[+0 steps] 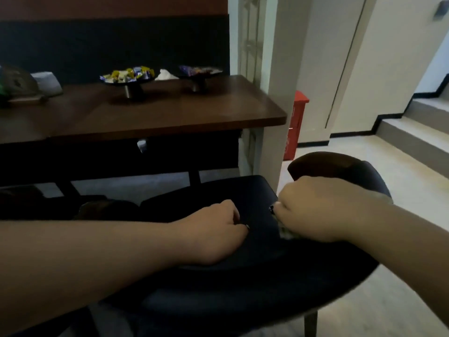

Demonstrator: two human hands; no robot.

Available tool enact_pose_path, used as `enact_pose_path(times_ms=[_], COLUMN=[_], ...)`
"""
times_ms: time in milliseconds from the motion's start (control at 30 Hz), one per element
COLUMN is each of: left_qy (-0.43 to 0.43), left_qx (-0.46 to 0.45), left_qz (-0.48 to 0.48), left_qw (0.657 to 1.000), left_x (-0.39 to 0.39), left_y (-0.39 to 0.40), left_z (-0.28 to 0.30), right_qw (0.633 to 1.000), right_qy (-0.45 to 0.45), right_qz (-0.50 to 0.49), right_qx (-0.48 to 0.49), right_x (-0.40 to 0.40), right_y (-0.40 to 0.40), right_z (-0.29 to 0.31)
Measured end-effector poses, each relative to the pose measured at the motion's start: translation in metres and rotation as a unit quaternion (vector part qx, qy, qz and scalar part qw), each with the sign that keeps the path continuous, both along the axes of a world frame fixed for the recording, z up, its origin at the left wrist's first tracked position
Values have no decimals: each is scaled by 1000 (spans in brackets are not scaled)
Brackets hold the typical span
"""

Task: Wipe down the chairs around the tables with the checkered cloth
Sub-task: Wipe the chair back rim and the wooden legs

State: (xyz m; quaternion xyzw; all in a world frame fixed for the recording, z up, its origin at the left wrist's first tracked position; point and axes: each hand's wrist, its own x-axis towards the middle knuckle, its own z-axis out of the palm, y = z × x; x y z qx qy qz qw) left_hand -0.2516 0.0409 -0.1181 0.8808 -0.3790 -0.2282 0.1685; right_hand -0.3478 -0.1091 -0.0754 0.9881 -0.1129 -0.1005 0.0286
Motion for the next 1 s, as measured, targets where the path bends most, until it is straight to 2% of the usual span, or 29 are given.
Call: enact_pose_path(times_ms=[133, 267, 333, 500, 733, 867, 933, 1000], left_qy=[54, 23, 31, 132, 204, 229, 242, 254], left_qx=[18, 123, 144, 178, 162, 151, 151, 158], left_qz=[-2, -52, -52, -42, 20, 34, 41, 49], left_qw=[998, 991, 988, 974, 965, 961, 958, 953], left_x=[-5, -7, -8, -6, -4, -1, -1, 1], left_y=[4, 5, 6, 6, 6, 7, 7, 7], left_z=[2, 2, -1, -6, -10, -17, -20, -24], right_qw=[999, 994, 988, 968, 958, 953, 963, 984], right_qy=[12, -93, -145, -229, -229, -242, -215, -140], right_qz=[-25, -43, -44, -55, -28, -18, -35, -47], right_qx=[27, 28, 15, 93, 173, 181, 158, 104], right_x=[1, -8, -12, -15, -13, -12, -12, -11], right_y=[1, 5, 7, 10, 10, 8, 6, 4], right_z=[-1, 5, 10, 21, 28, 24, 18, 11])
